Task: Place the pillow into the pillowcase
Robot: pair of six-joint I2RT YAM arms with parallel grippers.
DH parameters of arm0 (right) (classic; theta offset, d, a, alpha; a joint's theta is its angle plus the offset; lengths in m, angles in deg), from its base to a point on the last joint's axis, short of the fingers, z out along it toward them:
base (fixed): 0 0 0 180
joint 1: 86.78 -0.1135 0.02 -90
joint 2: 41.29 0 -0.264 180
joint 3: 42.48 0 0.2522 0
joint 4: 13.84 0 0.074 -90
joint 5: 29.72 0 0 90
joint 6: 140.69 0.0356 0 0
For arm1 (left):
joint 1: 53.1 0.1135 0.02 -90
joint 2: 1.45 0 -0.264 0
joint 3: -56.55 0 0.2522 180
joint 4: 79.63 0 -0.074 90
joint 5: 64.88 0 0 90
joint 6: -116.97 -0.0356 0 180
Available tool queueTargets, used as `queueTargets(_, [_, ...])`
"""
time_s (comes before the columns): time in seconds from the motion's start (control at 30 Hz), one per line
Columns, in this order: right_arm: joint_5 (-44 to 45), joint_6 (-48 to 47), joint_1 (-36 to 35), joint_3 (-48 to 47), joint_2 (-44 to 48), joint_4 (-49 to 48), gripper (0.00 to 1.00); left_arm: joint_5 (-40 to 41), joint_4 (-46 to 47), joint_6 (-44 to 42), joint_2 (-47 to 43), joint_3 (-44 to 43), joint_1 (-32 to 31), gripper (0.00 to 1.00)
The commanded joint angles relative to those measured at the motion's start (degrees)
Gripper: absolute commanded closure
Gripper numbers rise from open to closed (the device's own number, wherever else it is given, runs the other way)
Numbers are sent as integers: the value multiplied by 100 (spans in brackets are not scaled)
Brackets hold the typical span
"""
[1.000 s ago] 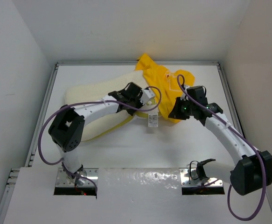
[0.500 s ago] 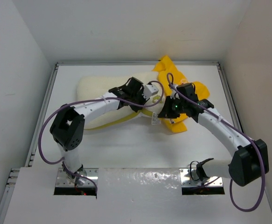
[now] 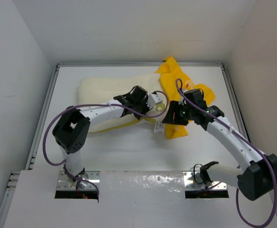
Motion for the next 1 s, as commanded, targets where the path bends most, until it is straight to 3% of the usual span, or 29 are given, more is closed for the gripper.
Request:
queueTargets(0.0, [608, -194, 13, -267, -191, 996, 32, -624, 359, 134, 98, -229, -49, 89])
queueTargets(0.1, [1066, -536, 66, -1005, -184, 1290, 22, -1002, 219, 169, 177, -282, -15, 65])
queueTargets(0.17, [1559, -730, 92, -1419, -227, 1247, 42, -1188, 35, 230, 151, -413, 116, 52])
queueTargets(0.2, [1682, -765, 144, -1535, -297, 1133, 61, -1397, -44, 370, 81, -492, 187, 49])
queueTargets(0.23, [1753, -809, 188, -1640, -524, 1054, 90, -1513, -263, 423, 46, -737, 266, 44])
queueTargets(0.27, [1754, -897, 232, -1763, -683, 966, 93, -1644, -413, 459, -7, -904, 345, 42])
queueTargets(0.33, [1754, -1011, 399, -2080, -1043, 632, 84, -1900, -912, 415, -113, -1500, 513, 34])
queueTargets(0.43, [1806, -1423, 479, -2685, -2182, 254, 56, -2015, -1449, 187, -201, -2197, 609, 20])
queueTargets(0.53, [1728, -1881, 523, -3546, -2976, 78, 49, -1857, -1513, 300, -148, -2470, 829, 6])
queueTargets(0.63, [1596, -2188, 584, -4557, -3934, 16, 38, -1655, -1303, 459, 193, -2698, 1565, 3])
queueTargets(0.73, [1552, -2304, 602, -5418, -4752, -55, 37, -1558, -1187, 486, 931, -3329, 1979, 1])
queueTargets(0.77, [1525, -2278, 611, -5768, -5111, -28, 37, -1601, -1266, 407, 1498, -3967, 2042, 1])
queueTargets(0.87, [1639, -2094, 637, -5965, -5500, -185, 39, -1689, -1565, 362, 2702, -5294, 2200, 0])
queueTargets(0.97, [1833, -1865, 707, -5781, -5781, -527, 44, -1873, -1399, 197, 3444, -5896, 2297, 0])
